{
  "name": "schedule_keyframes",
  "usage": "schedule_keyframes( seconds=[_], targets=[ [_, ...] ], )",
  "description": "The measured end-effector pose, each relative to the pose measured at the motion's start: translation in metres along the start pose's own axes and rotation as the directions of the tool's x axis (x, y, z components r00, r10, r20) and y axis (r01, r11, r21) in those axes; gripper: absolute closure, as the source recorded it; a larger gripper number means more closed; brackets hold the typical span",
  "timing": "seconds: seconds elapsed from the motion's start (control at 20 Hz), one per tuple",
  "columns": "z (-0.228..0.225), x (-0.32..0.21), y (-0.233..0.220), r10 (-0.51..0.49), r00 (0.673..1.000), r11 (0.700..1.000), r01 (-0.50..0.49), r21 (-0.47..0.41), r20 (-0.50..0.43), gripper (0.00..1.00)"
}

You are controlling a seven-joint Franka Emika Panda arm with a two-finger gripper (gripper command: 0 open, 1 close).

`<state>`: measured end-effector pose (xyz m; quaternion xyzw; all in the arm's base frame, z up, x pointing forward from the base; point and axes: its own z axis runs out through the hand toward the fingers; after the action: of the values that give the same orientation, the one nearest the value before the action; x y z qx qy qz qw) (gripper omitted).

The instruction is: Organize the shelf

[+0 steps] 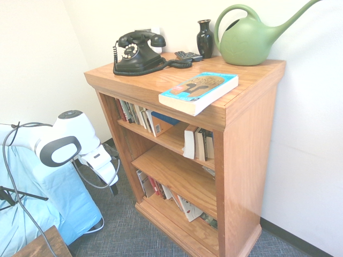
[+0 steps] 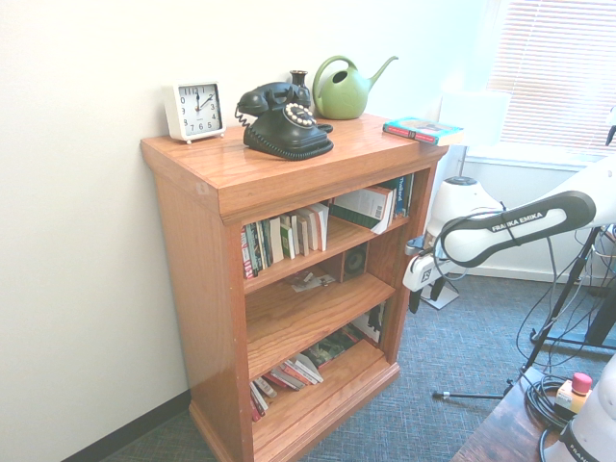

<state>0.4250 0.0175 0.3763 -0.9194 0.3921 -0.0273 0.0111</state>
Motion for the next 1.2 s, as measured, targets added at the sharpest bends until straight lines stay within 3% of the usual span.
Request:
schedule_keyframes(
  seconds=[0.3,0.5,0.65,0.95,1.2],
  targets=[
    [-0.008,0.023,0.019,0.044,0.998,0.996,-0.048,-0.076,-0.055,0.00],
    [-0.049,0.058,0.048,0.069,0.979,0.974,-0.108,-0.198,-0.192,0.00],
    [-0.095,0.079,0.062,0.058,0.950,0.939,-0.156,-0.307,-0.305,0.00],
    [-0.187,0.109,0.072,-0.020,0.861,0.826,-0.273,-0.494,-0.509,0.00],
    [-0.215,0.124,0.066,-0.131,0.799,0.671,-0.364,-0.646,-0.587,0.00]
  ],
)
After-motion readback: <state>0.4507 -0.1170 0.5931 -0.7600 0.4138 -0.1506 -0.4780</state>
